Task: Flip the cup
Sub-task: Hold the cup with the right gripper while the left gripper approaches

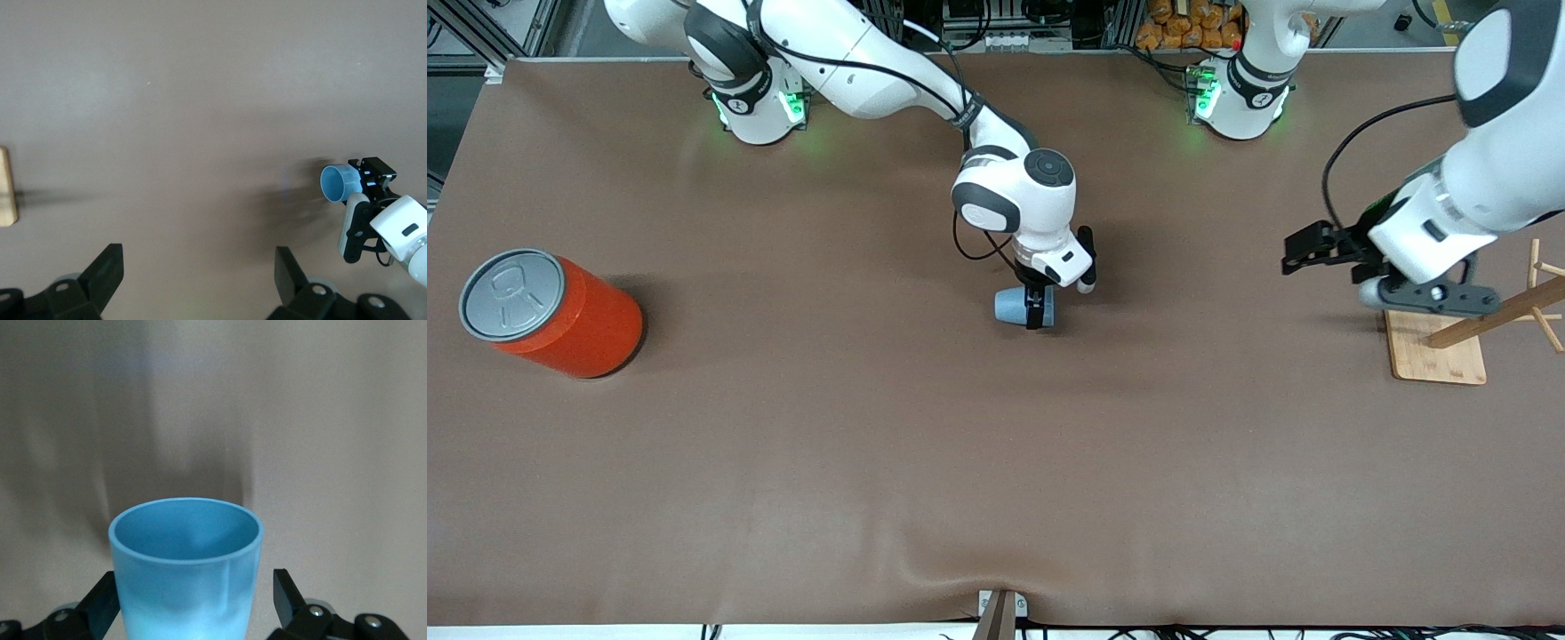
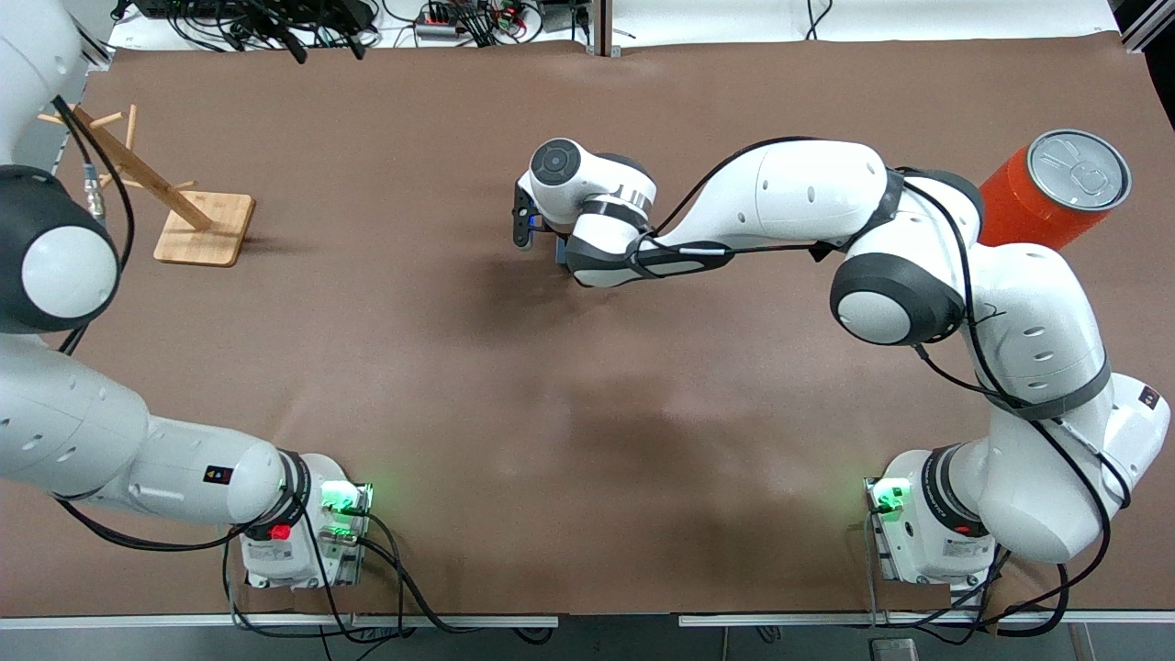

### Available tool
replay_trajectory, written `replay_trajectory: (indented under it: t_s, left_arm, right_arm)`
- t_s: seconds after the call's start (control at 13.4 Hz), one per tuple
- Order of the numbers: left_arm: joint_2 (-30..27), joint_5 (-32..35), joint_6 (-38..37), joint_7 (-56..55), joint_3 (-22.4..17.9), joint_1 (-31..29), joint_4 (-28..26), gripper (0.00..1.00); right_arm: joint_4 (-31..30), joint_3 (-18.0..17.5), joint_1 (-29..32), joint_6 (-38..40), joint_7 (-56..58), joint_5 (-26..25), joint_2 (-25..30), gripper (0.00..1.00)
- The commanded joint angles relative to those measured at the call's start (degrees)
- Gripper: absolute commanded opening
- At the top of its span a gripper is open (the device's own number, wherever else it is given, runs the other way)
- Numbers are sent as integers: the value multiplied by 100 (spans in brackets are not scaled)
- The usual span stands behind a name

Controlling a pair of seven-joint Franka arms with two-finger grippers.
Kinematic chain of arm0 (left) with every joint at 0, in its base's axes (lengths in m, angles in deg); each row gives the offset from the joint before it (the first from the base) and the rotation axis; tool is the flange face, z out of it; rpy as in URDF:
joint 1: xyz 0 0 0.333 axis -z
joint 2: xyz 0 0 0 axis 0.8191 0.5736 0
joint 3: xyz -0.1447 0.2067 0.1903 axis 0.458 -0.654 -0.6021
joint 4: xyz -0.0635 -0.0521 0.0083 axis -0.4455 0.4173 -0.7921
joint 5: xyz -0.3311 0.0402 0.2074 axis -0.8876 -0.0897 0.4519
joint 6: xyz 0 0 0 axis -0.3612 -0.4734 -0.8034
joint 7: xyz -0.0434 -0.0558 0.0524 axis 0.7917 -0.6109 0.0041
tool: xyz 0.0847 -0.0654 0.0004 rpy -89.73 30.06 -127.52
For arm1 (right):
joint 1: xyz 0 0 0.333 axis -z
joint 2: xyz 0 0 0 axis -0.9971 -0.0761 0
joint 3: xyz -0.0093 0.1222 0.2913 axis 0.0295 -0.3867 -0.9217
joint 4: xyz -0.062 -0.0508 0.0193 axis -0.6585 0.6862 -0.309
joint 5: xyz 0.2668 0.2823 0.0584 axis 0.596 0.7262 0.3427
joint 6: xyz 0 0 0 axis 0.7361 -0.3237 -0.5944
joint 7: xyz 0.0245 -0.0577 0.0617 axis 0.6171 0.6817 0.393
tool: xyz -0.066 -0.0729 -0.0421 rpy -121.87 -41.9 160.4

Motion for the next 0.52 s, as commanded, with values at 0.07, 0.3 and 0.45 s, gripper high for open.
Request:
replay_trajectory:
  t_s: [0.07,0.3,0.45]
  left_arm:
    - [245,-32,250,102,-1,242,37,100]
    - [535,-41,408,94,-1,365,11,100]
    - [711,-111,417,85,42,366,-24,100]
  right_arm:
    - [69,-11,15,89,-135,-130,65,100]
    - [104,-72,42,808,-82,-68,442,100]
    - [96,-177,42,1098,-134,-33,697,100]
